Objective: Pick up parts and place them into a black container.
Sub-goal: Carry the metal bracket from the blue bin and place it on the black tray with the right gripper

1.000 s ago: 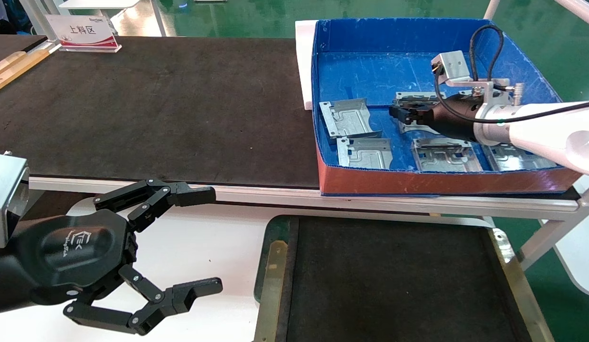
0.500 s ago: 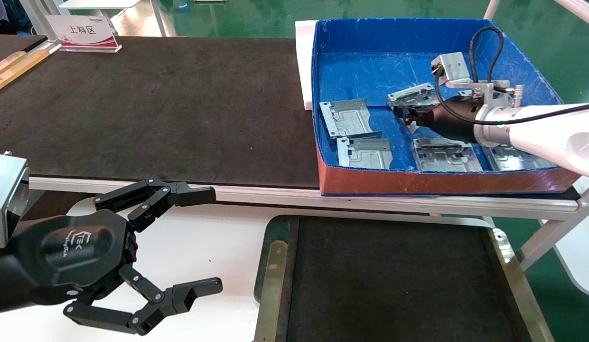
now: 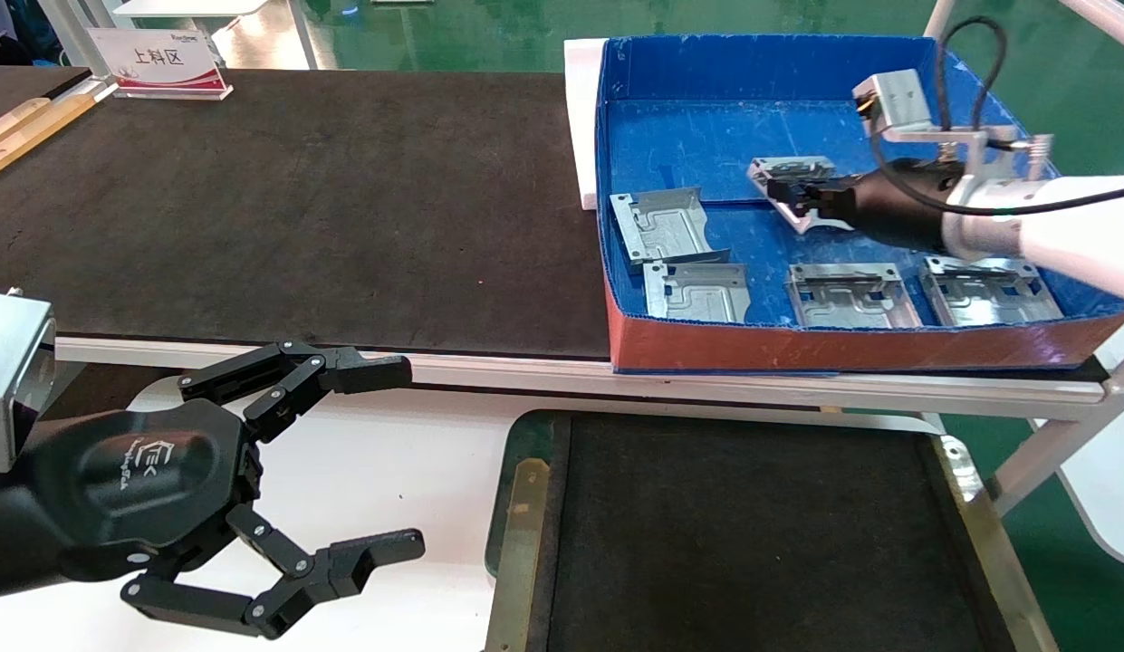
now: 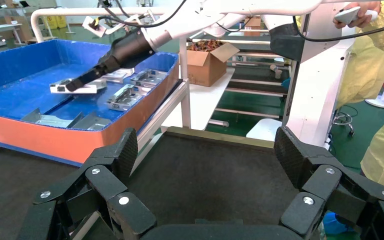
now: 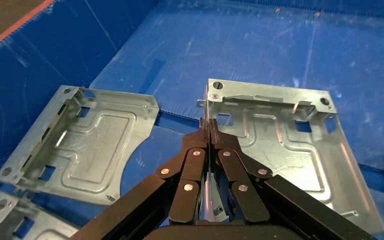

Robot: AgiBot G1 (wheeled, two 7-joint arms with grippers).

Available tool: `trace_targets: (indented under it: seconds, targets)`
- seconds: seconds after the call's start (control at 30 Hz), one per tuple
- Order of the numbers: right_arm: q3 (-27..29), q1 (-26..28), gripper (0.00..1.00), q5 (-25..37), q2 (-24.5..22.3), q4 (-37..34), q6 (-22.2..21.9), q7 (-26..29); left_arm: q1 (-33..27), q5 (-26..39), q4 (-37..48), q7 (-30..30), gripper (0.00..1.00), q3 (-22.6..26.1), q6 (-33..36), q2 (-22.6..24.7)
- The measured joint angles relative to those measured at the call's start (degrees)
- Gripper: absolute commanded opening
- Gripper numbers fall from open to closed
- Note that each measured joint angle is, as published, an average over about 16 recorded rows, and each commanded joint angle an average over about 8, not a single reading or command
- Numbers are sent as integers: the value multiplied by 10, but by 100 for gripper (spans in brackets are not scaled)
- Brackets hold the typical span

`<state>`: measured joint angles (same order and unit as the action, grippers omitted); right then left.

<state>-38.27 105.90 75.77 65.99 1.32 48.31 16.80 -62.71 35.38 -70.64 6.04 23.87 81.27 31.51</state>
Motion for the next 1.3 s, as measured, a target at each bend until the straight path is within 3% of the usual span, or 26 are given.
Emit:
trace_targets:
  seconds: [0.7,1.3]
  targets:
    - [-8,39,0,11,-71,25,160,-92,0,0,0,0,100,0,0,0]
    - [-2,64,0,-24,-115,65,408,-144,0,0,0,0,100,0,0,0]
